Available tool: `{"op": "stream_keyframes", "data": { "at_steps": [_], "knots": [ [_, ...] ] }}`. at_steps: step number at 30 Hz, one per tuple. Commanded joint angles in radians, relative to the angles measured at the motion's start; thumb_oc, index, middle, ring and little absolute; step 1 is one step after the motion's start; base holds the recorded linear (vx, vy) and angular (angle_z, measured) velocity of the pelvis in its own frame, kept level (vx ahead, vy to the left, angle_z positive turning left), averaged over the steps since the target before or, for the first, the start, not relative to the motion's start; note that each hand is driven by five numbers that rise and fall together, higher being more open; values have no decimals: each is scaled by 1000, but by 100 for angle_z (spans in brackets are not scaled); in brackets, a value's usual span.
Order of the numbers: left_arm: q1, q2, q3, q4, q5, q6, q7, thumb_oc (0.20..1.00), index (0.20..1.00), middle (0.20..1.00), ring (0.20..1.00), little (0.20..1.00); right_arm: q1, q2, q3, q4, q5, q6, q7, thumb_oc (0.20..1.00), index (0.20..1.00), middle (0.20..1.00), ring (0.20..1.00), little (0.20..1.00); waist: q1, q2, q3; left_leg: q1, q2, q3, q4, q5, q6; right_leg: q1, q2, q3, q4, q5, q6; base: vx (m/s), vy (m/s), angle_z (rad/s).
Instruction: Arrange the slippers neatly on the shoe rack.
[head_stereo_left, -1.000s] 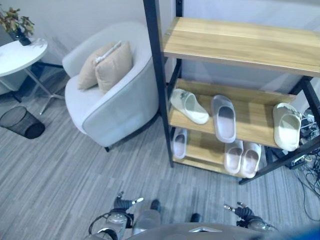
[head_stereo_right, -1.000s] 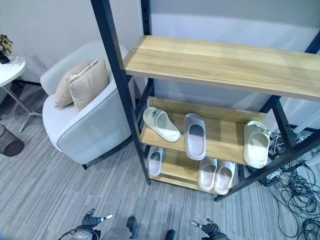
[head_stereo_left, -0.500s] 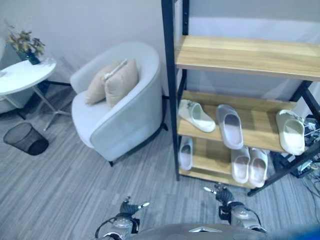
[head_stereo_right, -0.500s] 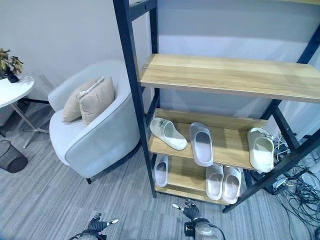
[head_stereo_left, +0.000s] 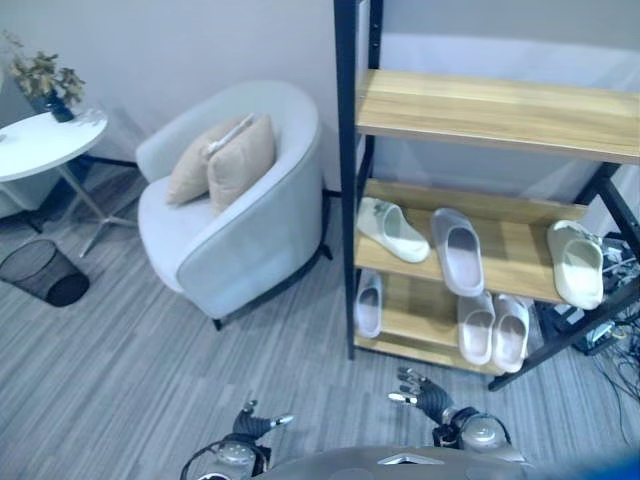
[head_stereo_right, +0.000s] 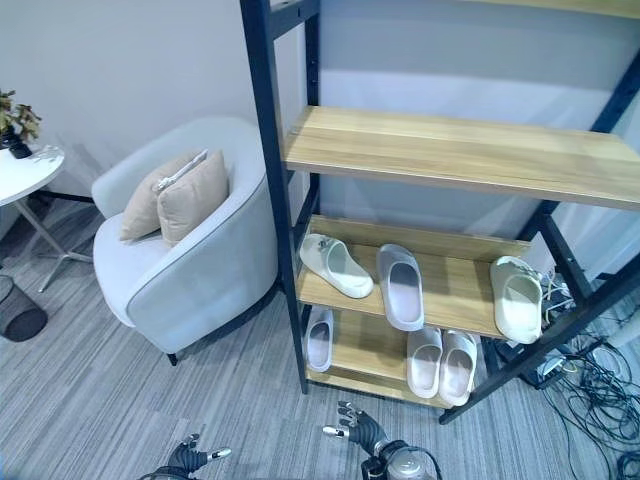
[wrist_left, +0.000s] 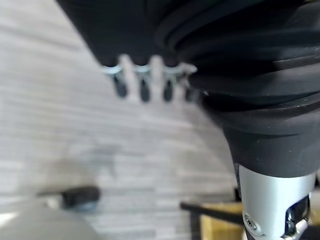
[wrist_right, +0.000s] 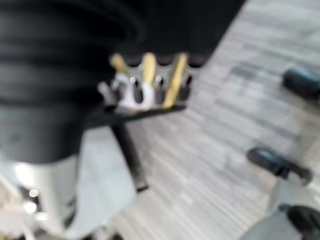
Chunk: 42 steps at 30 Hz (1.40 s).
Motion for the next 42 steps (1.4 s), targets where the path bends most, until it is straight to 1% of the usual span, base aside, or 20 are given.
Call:
{"op": "stream_keyframes", "data": {
  "at_steps": [1,8,9,10,11,12,14,15,16,17,20,24,27,28,31,33,35,37,38,42],
  "knots": [
    [-94,-10,-4,93,55,-10,11,1000,1000,1000,1000,1000,-51,-19,52,-118,18,-92,68,1000,1000,1000,1000,1000,5,-45,7,-49,-25,-44,5,-50,-28,43,-73,21,30,-95,92,-10,4,26],
    [-88,-22,-22,91,64,-20,17,1000,1000,1000,1000,1000,-65,-108,121,-399,117,-90,142,1000,1000,1000,1000,1000,18,-57,12,-54,-24,-57,5,-45,-31,42,-70,10,35,-99,90,-2,-5,10],
    [-89,-20,-28,90,63,-18,15,1000,1000,1000,1000,1000,-72,-146,134,-490,134,-87,152,1000,1000,1000,1000,1000,19,-60,10,-55,-23,-57,5,-45,-32,42,-68,9,35,-100,90,11,-10,6],
    [-89,-21,-28,90,63,-18,15,1000,1000,1000,1000,1000,-72,-147,134,-492,134,-86,151,1000,1000,1000,1000,1000,19,-59,10,-55,-23,-58,5,-45,-32,42,-68,9,35,-100,90,19,-10,6],
    [-86,-25,-33,91,64,-19,16,1000,1000,1000,1000,1000,-87,-175,132,-576,145,-85,149,1000,1000,1000,1000,1000,18,-61,11,-55,-21,-57,5,-44,-32,41,-67,7,36,-101,90,9,-4,7],
    [-86,-25,-33,91,64,-19,16,1000,1000,1000,1000,1000,-86,-176,132,-578,145,-84,149,1000,1000,1000,1000,1000,19,-61,11,-55,-21,-57,5,-44,-32,42,-67,7,37,-101,90,14,-2,7],
    [-84,-27,-30,95,58,-17,18,1000,1000,1000,1000,1000,-91,-211,111,-670,159,-81,140,1000,1000,1000,1000,1000,14,-61,11,-55,-20,-54,5,-44,-32,40,-66,11,38,-101,91,9,6,5],
    [-84,-27,-31,95,58,-17,18,1000,1000,1000,1000,1000,-91,-211,111,-670,159,-81,140,1000,1000,1000,1000,1000,14,-61,11,-55,-20,-54,5,-44,-32,40,-66,12,38,-101,91,0,0,0],
    [-77,-37,-23,94,43,-17,21,1000,1000,1000,1000,1000,-90,-247,53,-776,140,-99,93,1000,1000,1000,1000,1000,2,-60,9,-55,-18,-51,5,-44,-31,38,-65,16,38,-101,92,0,0,0],
    [-77,-37,-24,94,43,-17,21,1000,1000,1000,1000,1000,-89,-248,52,-778,140,-97,92,1000,1000,1000,1000,1000,3,-60,9,-55,-18,-50,5,-45,-31,38,-65,16,38,-101,92,0,0,0],
    [-66,-44,-15,93,24,-16,24,1000,1000,1000,1000,1000,-70,-267,-32,-868,121,-123,44,1000,1000,1000,1000,1000,-8,-57,8,-55,-16,-45,5,-46,-29,33,-64,23,41,-100,92,7,6,-2],
    [-50,-55,1,91,0,-14,29,1000,1000,1000,1000,1000,-44,-270,-174,-952,19,-164,-84,1000,1000,1000,1000,1000,-26,-55,7,-55,-13,-39,5,-49,-26,28,-63,31,42,-99,93,31,13,-14],
    [-47,-57,4,90,-6,-14,29,1000,1000,1000,1000,1000,-42,-267,-196,-958,2,-167,-105,1000,1000,1000,1000,1000,-28,-55,7,-55,-13,-38,5,-49,-25,28,-63,32,42,-99,93,17,5,-3],
    [-39,-60,10,86,-14,-13,30,1000,1000,1000,1000,1000,-44,-263,-262,-969,-90,-171,-195,1000,1000,1000,1000,1000,-35,-54,8,-57,-14,-36,5,-50,-22,27,-61,37,44,-99,93,37,10,-6],
    [-36,-58,18,86,-18,-11,30,1000,1000,1000,1000,1000,-37,-264,-305,-979,-149,-166,-246,1000,1000,1000,1000,1000,-37,-55,10,-57,-14,-34,5,-51,-21,27,-61,40,43,-98,93,27,7,-6],
    [-32,-58,25,83,-16,-11,33,1000,1000,1000,1000,1000,-35,-275,-339,-968,-240,-158,-301,1000,1000,1000,1000,1000,-39,-55,11,-57,-14,-32,5,-53,-19,24,-60,41,46,-99,94,16,3,-1],
    [-26,-60,29,76,-16,-9,38,1000,1000,1000,1000,1000,-40,-292,-370,-942,-370,-141,-374,1000,1000,1000,1000,1000,-38,-54,11,-58,-14,-33,5,-54,-17,23,-60,39,47,-101,94,40,13,-2],
    [-21,-66,24,72,-5,-6,42,1000,1000,1000,1000,1000,-63,-318,-400,-883,-545,-86,-464,1000,1000,1000,1000,1000,-36,-54,14,-61,-15,-36,5,-55,-15,22,-59,41,47,-102,94,19,7,-1],
    [-22,-67,25,72,-5,-6,42,1000,1000,1000,1000,1000,-65,-317,-398,-881,-547,-86,-466,1000,1000,1000,1000,1000,-36,-54,14,-60,-15,-36,5,-55,-15,22,-59,41,48,-102,94,0,0,0],
    [-29,-67,20,64,-4,15,41,1000,1000,1000,1000,1000,-117,-332,-419,-797,-709,58,-518,1000,1000,1000,1000,1000,-31,-53,16,-67,-17,-36,5,-56,-12,17,-60,42,45,-101,94,8,3,0]
  ]
}}
